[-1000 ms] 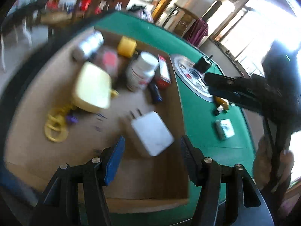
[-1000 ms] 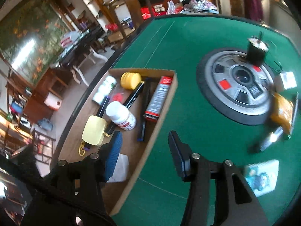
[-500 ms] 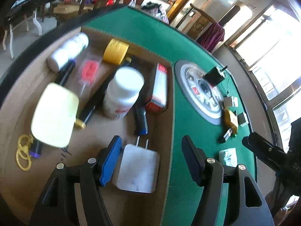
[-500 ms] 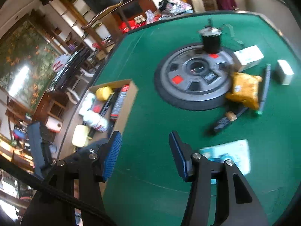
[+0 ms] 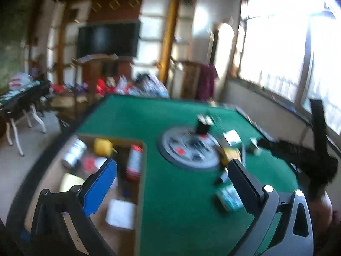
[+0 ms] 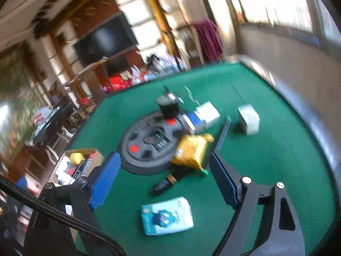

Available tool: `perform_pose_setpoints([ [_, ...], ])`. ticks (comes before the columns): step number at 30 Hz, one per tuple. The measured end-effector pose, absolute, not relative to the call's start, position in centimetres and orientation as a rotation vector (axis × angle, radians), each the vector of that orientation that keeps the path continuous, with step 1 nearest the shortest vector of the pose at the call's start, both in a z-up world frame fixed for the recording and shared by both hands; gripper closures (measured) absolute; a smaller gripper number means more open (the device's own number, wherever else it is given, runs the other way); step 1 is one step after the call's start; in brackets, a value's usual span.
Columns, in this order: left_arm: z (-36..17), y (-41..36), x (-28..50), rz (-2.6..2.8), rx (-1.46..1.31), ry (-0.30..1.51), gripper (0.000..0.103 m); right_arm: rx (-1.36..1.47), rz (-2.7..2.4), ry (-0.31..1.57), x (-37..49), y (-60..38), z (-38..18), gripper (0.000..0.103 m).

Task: Organize objects
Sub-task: 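Move both grippers from the tray back toward the table items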

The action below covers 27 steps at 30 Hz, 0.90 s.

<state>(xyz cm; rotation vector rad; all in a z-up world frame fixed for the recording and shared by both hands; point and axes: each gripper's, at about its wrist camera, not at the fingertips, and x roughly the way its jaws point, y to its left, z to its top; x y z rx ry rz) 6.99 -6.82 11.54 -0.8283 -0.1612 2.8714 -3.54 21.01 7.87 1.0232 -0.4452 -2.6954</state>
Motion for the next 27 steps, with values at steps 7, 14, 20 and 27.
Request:
perform_pose_setpoints([
  [7, 9.2, -2.3, 5.3, 2.709, -0.967, -0.031, 0.001, 1.206, -2.741, -0.48, -7.0, 25.6, 5.5, 0.018],
  [14, 6.8, 2.8, 4.4, 2.574, -1.054, 0.175, 0.001, 1.228, -2.667, -0.605, -10.2, 29.0, 2.3, 0.018],
  [20, 4.2, 6.3, 1.4, 2.495, -1.101, 0.258, 0.002, 1.235, -2.632, -0.681, -9.9, 30.2, 1.4, 0.018],
  [27, 1.3, 10.7, 0.4, 2.333, -1.202, 0.35, 0.013, 1.232, -2.619, -0.619, -10.1, 29.1, 1.7, 0.018],
])
